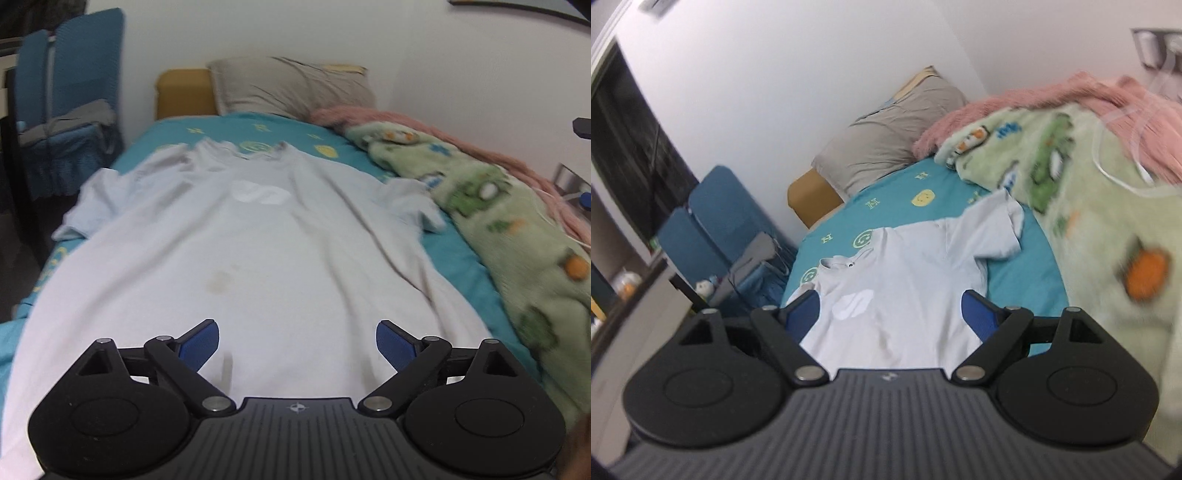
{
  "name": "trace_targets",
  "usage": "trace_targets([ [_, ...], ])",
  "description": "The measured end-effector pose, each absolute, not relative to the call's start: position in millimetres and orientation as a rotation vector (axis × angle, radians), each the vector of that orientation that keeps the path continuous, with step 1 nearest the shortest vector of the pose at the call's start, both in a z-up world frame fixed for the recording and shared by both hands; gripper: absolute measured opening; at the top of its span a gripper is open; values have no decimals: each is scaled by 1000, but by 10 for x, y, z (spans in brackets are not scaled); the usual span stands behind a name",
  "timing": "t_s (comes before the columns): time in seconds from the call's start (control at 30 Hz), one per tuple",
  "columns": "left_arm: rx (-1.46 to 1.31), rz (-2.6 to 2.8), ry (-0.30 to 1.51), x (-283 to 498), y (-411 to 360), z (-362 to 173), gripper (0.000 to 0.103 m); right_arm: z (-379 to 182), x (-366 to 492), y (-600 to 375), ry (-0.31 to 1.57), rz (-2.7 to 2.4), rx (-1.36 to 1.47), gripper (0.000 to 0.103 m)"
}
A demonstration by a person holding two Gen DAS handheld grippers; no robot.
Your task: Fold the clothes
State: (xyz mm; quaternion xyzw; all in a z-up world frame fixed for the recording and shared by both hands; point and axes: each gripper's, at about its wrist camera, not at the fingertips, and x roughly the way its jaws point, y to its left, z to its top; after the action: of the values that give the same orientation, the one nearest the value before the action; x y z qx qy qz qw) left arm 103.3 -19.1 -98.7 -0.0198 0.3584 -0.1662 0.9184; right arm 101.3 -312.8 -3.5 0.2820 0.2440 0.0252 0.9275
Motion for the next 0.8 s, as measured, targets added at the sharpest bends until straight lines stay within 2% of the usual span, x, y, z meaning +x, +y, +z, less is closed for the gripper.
trace_targets([
  [0.1, -67, -445, 792, 922, -452, -1004, 85, -38, 769, -3152, 481, 50, 602, 86],
  [0.2, -117, -559, 893, 859, -738, -1098, 72, -44, 686, -3193, 458, 57, 611, 86],
  [0.27, -139, -609, 970, 864, -903, -1196, 60, -70, 700, -3240, 453, 68, 624, 86],
  [0.33, -147, -657, 1036, 886, -1039, -1302, 59, -134, 733, -3288, 485, 94, 651, 86],
  [0.4, -153, -670, 1111, 922, -1126, -1413, 51, -191, 776, -3324, 515, 125, 675, 86],
  [0.5, -136, -677, 1153, 947, -1239, -1479, 35, -225, 782, -3330, 532, 148, 696, 86],
  [0.57, -131, -707, 1183, 954, -1307, -1475, 3, -241, 779, -3336, 533, 153, 704, 86],
  [0.8, -118, -811, 1193, 917, -1680, -1240, 2, -228, 754, -3401, 483, 156, 715, 86],
])
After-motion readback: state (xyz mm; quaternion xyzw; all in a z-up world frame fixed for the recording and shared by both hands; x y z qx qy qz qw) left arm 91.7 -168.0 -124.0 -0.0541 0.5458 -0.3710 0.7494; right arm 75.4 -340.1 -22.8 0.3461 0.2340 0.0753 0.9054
